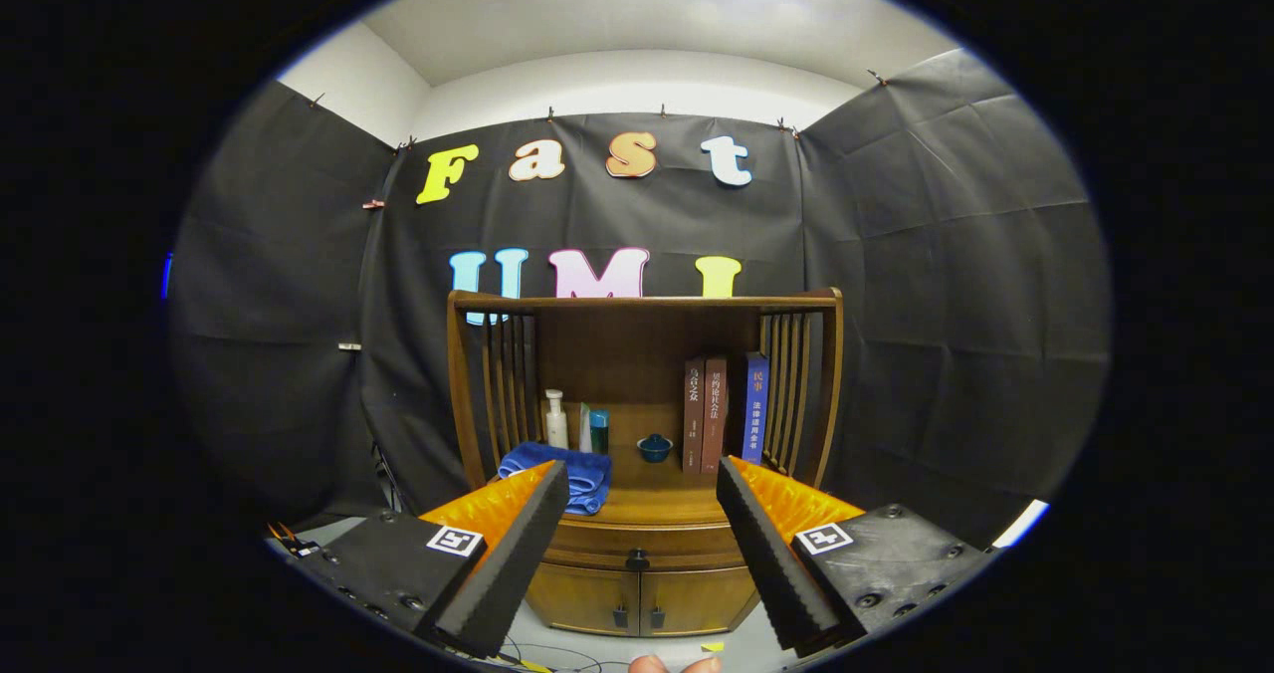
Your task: Pull open the drawer, take out the items inside it, and place them on the countertop above the cabinet.
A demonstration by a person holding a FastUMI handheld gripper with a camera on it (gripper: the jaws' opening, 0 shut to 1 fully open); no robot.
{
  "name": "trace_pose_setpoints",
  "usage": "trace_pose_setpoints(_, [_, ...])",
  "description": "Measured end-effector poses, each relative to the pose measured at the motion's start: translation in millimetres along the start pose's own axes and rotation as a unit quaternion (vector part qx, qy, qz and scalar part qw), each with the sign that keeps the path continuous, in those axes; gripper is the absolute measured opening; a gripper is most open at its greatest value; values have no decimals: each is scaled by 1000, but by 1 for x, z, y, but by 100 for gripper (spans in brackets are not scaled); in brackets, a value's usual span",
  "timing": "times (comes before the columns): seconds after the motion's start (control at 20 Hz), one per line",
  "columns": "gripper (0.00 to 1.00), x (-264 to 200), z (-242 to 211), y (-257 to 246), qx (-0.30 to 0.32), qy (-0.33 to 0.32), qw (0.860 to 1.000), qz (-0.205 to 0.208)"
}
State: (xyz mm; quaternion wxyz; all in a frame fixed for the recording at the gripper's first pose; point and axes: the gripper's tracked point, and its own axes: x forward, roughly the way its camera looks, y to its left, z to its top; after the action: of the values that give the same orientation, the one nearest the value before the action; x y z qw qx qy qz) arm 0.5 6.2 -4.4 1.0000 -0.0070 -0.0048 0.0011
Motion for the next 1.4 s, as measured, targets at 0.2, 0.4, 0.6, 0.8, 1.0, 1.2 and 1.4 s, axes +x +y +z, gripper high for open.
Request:
trace_pose_setpoints(0.2, [98, 13, -29, 2, 16, -7, 1000, 5])
trace_pose_setpoints(0.4, [98, 36, -98, 0, 0, 26, 1000, -2])
trace_pose_setpoints(0.6, [98, 64, -176, 6, -6, 59, 998, 10])
trace_pose_setpoints(0.8, [99, 95, -235, 8, -3, 77, 997, 5])
trace_pose_setpoints(1.0, [99, 139, -288, 14, -3, 104, 995, 3])
trace_pose_setpoints(1.2, [99, 176, -327, 18, -2, 125, 992, -3])
trace_pose_setpoints(1.4, [87, 202, -349, 13, -5, 136, 991, -17])
